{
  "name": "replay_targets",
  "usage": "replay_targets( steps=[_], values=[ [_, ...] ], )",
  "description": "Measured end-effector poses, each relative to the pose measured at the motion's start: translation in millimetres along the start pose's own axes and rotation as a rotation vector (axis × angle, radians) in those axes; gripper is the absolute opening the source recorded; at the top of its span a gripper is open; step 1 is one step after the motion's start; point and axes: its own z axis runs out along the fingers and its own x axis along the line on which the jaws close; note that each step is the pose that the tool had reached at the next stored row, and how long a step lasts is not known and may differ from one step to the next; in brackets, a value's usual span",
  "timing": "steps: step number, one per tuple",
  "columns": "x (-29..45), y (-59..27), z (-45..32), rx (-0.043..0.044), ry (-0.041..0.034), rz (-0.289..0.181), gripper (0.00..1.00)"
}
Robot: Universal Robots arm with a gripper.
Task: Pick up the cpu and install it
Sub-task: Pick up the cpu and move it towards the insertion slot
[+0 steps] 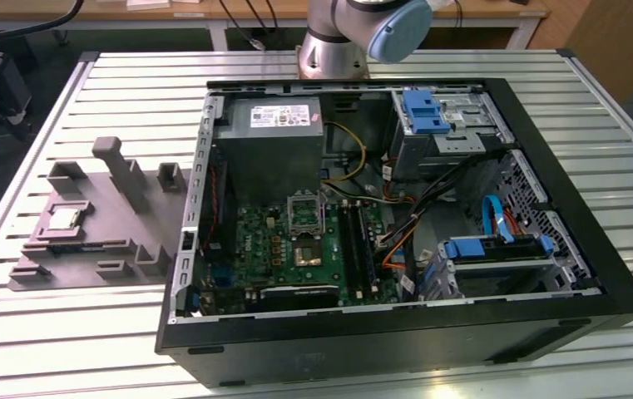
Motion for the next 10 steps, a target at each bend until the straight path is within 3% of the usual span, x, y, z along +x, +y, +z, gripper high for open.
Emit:
replay_targets(
  steps=[10],
  values=[
    [0.1,-0.2,3.4,0.0001,0.0001,0.0,0.65]
  ],
)
